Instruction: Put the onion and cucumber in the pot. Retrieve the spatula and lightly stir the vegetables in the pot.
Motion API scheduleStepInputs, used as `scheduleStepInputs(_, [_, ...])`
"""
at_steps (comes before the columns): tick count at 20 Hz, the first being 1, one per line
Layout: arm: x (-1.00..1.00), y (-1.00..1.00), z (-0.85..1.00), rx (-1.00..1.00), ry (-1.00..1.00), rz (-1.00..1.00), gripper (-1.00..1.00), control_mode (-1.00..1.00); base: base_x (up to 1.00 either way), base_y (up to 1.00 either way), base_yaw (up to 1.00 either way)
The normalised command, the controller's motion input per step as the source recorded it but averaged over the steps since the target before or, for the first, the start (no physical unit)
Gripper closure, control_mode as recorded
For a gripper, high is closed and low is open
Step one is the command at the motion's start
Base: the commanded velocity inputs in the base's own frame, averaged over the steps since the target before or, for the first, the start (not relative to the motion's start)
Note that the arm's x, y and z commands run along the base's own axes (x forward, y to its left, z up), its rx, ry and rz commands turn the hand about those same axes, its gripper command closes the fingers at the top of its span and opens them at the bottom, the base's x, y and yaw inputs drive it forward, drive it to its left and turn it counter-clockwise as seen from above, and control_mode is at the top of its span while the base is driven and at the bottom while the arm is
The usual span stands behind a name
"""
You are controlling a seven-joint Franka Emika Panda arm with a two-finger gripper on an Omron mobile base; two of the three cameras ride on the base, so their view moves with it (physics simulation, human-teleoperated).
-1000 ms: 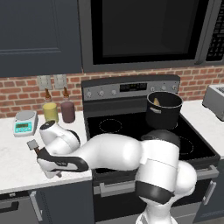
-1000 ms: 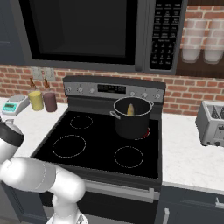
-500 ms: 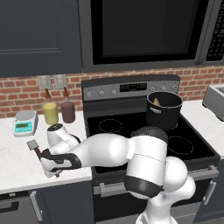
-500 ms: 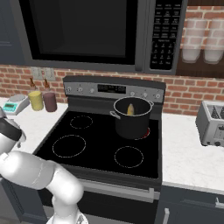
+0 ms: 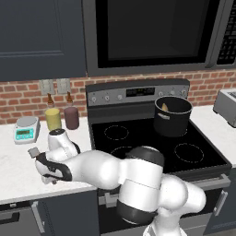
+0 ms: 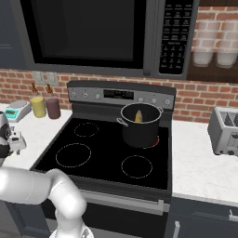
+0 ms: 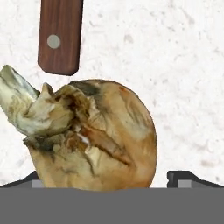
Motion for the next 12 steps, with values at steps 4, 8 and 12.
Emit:
scheduleStepInputs(4, [0.06, 0.18, -0.12, 0.02, 0.00, 0.00, -1.00, -1.00, 0.00, 0.00, 0.00])
scheduleStepInputs(8, [0.00, 0.24, -0.14, 0.01, 0.00, 0.00, -1.00, -1.00, 0.00, 0.00, 0.00])
scheduleStepInputs(12, [0.00, 0.28, -0.14, 0.00, 0.00, 0.00, -1.00, -1.00, 0.00, 0.00, 0.00])
